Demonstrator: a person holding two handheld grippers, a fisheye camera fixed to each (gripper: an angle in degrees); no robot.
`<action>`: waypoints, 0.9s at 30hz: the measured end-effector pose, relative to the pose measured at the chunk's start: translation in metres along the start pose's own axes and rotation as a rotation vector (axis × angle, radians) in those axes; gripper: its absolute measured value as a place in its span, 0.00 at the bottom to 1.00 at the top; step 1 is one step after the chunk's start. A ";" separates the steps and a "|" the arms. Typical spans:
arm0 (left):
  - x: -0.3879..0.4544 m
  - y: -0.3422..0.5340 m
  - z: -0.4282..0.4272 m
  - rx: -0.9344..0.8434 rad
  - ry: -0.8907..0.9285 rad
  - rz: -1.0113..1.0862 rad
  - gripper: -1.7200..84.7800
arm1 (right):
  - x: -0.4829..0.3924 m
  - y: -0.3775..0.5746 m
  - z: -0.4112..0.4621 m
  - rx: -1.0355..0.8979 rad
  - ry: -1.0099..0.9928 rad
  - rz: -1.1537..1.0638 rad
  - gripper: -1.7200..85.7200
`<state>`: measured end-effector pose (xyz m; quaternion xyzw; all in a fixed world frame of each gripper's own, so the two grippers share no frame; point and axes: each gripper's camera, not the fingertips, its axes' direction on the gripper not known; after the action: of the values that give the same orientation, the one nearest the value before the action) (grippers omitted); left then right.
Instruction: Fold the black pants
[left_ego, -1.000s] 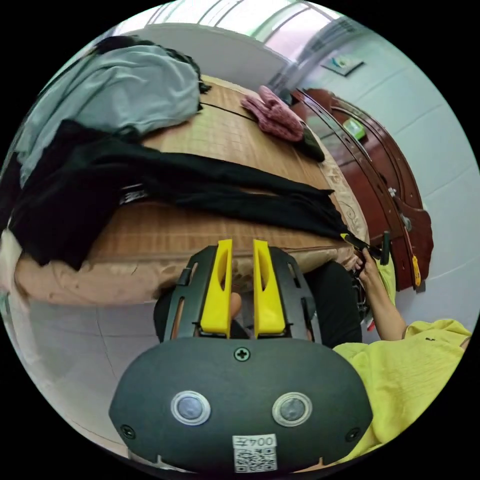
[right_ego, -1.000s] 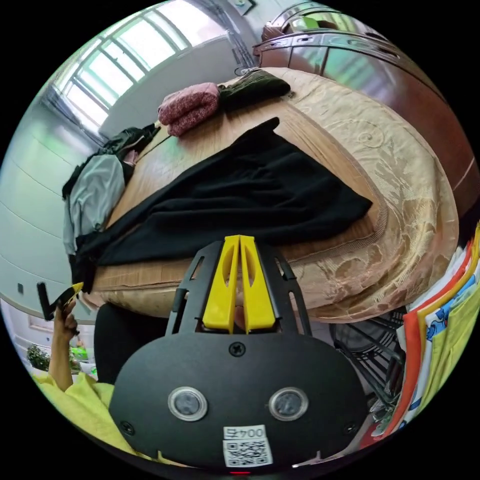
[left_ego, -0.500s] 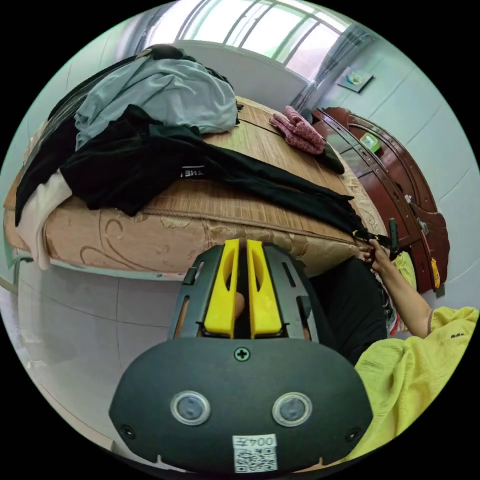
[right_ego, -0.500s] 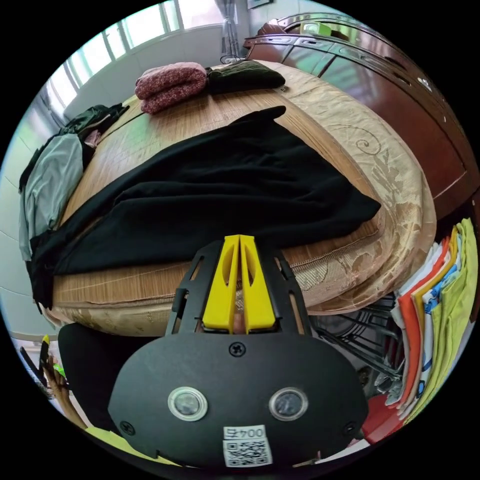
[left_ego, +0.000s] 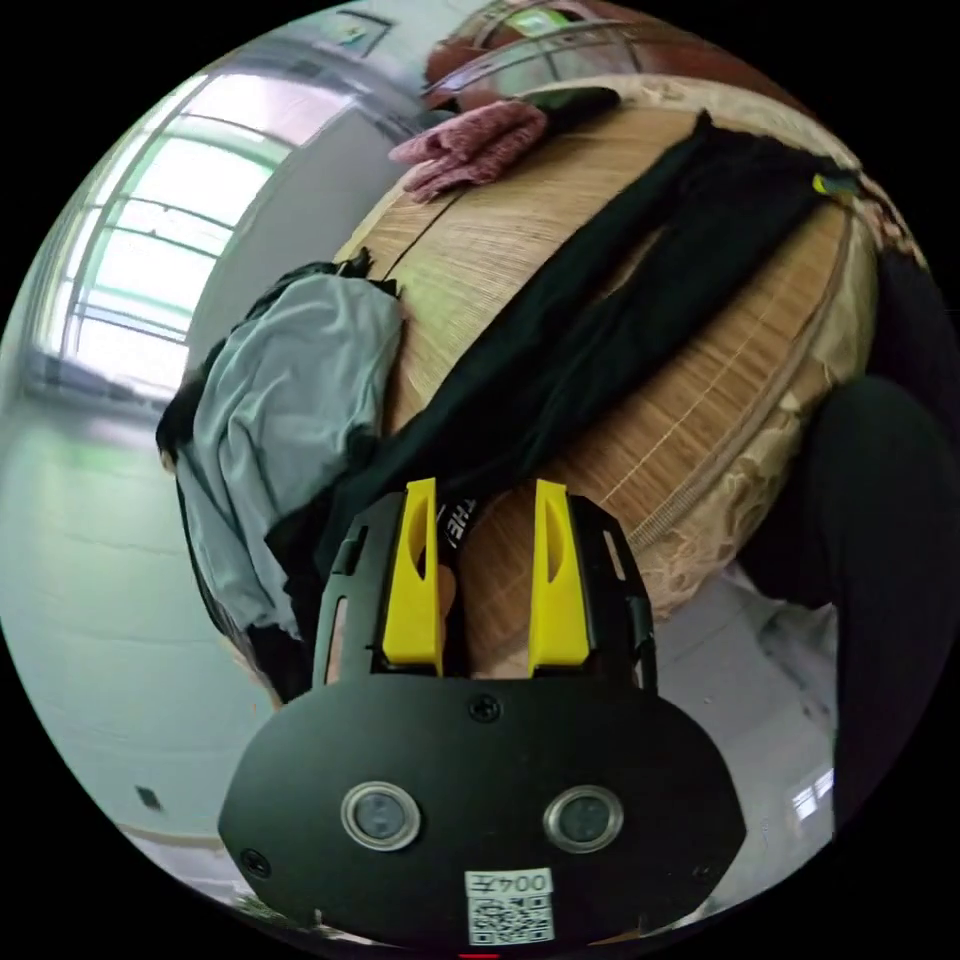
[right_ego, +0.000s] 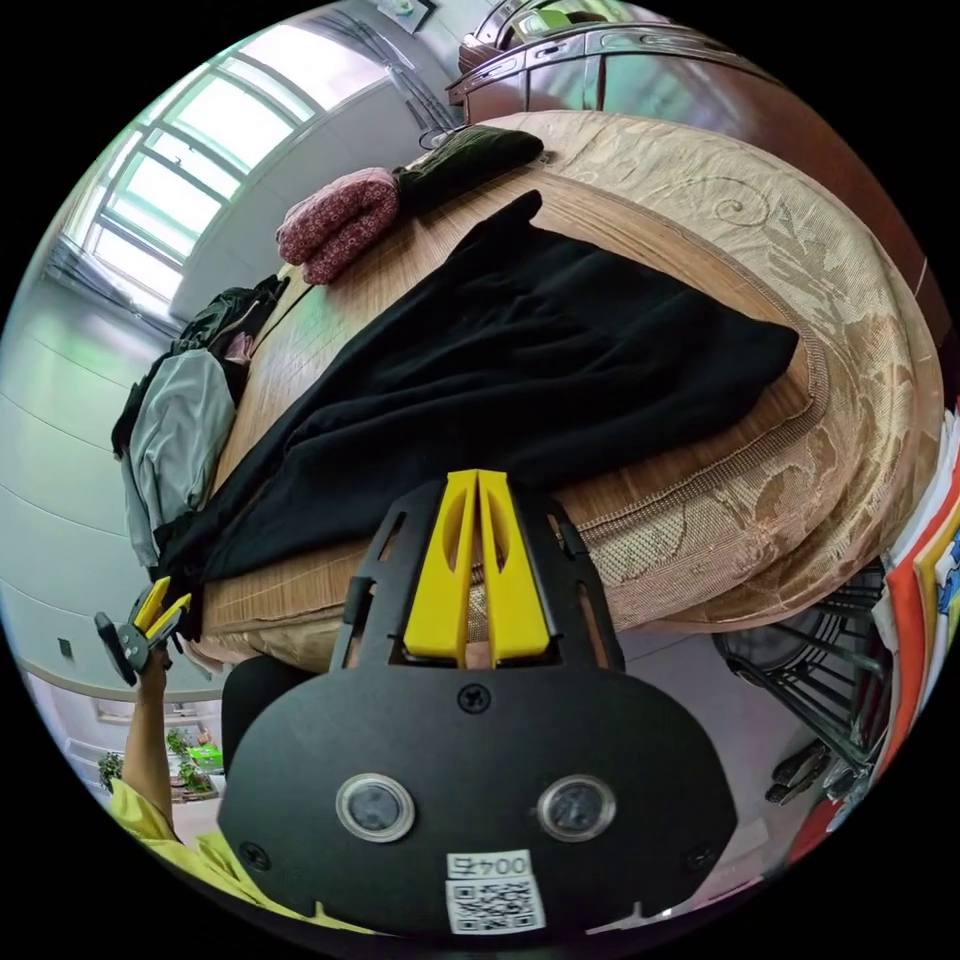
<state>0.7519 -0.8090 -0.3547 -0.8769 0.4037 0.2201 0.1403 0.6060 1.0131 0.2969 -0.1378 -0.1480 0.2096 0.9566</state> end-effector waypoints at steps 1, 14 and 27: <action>0.008 -0.010 0.006 -0.017 -0.014 0.082 0.18 | 0.004 0.001 -0.002 -0.002 -0.008 0.005 0.01; 0.026 -0.089 0.071 -0.163 -0.042 0.464 0.08 | 0.014 0.015 -0.018 0.017 0.021 -0.023 0.02; -0.160 -0.134 0.005 -0.271 0.707 0.188 0.05 | 0.039 0.029 -0.044 0.084 -0.118 -0.018 0.11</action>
<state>0.7615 -0.6185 -0.2695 -0.8683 0.4732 -0.0327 -0.1453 0.6440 1.0470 0.2560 -0.0834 -0.1966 0.2147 0.9530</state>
